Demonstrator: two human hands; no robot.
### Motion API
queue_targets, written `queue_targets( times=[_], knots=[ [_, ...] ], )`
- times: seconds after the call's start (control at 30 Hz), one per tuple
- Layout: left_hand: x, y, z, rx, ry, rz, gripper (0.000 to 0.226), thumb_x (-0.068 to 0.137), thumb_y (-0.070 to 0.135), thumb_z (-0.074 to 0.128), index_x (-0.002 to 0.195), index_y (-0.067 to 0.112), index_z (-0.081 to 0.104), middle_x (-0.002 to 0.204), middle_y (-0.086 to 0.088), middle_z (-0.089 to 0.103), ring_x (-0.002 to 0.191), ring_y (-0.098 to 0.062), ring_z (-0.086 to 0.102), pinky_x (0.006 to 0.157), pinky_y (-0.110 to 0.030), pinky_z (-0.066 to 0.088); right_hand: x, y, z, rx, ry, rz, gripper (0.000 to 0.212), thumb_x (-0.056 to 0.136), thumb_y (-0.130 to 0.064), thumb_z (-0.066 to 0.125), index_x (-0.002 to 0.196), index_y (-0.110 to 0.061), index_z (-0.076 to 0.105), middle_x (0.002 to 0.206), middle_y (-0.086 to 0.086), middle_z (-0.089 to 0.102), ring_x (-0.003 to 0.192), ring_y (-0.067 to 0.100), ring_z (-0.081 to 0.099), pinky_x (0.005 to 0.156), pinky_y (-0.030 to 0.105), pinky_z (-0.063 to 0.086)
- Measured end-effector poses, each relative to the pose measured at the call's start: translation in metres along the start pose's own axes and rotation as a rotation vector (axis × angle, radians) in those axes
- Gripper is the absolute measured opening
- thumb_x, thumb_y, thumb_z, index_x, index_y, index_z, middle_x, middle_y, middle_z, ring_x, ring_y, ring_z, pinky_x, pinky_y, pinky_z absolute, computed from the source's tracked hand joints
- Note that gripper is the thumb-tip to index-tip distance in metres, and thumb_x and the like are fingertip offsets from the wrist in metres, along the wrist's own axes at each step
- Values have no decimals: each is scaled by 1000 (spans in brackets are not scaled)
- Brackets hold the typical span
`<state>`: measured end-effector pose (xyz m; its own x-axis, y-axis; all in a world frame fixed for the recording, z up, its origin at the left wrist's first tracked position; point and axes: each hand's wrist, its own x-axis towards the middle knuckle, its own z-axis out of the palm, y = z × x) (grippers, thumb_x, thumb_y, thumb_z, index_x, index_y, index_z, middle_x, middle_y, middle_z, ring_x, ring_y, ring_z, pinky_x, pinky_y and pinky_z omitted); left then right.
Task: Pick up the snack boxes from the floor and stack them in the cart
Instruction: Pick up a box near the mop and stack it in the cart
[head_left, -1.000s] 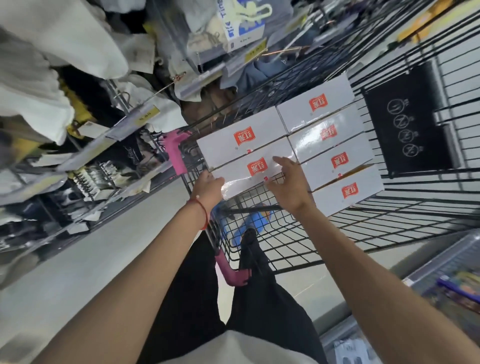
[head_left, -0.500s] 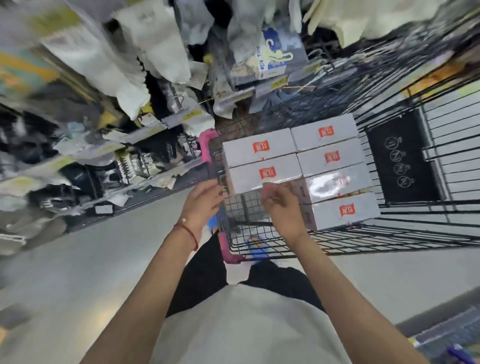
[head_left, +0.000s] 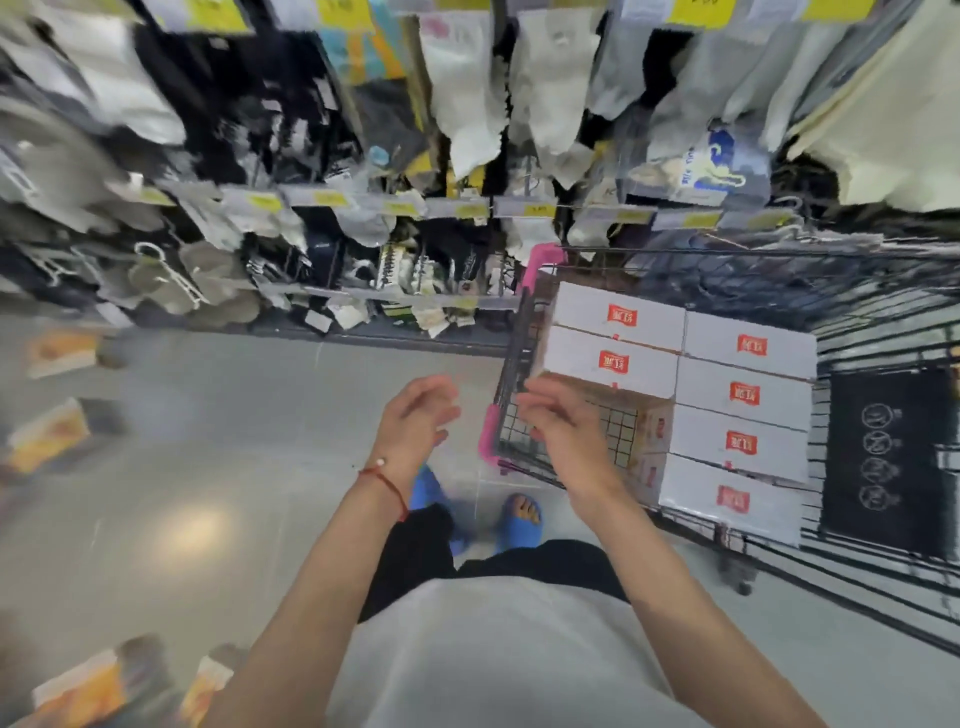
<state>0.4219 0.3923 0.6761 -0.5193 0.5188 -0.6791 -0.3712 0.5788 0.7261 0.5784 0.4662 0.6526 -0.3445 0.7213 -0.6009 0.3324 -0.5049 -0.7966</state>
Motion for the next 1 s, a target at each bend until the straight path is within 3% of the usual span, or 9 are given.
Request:
queue_targets(
  times=[0.1,0.13,0.2,0.27,0.5,0.67,0.8,0.9,1.0],
  knots=[
    [-20,-10,-27,-95,74,16,15,101,10,56,105,21,65,113,-3,68,96,-19,66,82,-29,46,-11,-5,22,-47,-98,-20,25,104,-12,58,127,-18,66,118,-4,70,97,-2,66,71,9,51],
    [-27,-14,-37,-127,101,21,16,100,9,56,104,21,65,112,-2,68,95,-18,66,83,-30,46,-15,-6,31,-68,-129,-29,25,104,-11,58,127,-16,66,119,-3,71,98,1,67,70,8,52],
    [-40,-24,-58,-180,152,17,17,101,9,55,100,23,65,112,-3,67,96,-18,65,88,-34,45,-21,-5,53,-133,-189,-55,25,102,-9,60,125,-16,67,119,-2,73,112,13,67,92,16,52],
    [-53,-36,-82,-229,203,9,17,101,10,55,100,25,64,115,-3,67,100,-19,65,96,-38,45,-28,-2,77,-181,-254,-77,24,101,-8,62,122,-17,68,118,-1,74,113,14,66,108,31,43],
    [-106,-101,-178,-422,369,-16,17,103,11,52,114,18,62,117,-2,67,103,-19,63,100,-39,45,-78,16,176,-308,-484,-79,28,99,-5,63,126,-12,65,115,1,72,98,4,65,84,13,49],
    [-147,-157,-250,-538,495,-34,16,101,12,55,106,23,66,114,0,69,103,-19,65,91,-33,47,-129,44,252,-375,-608,-50,24,98,-6,64,116,-22,67,115,1,73,100,11,65,82,18,49],
    [-180,-198,-302,-604,607,-51,15,100,15,58,104,28,65,116,1,70,102,-16,68,88,-30,49,-171,67,307,-453,-714,-57,24,99,-10,63,114,-27,69,119,2,73,109,15,67,93,31,52],
    [-199,-225,-336,-661,691,-62,16,100,16,57,102,29,66,118,0,70,102,-15,68,92,-33,50,-193,81,345,-514,-794,-72,25,99,-9,63,117,-25,69,117,1,74,110,18,68,98,35,53],
    [-210,-246,-362,-734,765,-83,16,101,15,56,104,26,66,117,0,71,103,-17,68,101,-39,49,-206,91,380,-562,-875,-75,25,99,-11,64,117,-28,68,115,-3,74,106,15,69,93,31,53]
  ],
)
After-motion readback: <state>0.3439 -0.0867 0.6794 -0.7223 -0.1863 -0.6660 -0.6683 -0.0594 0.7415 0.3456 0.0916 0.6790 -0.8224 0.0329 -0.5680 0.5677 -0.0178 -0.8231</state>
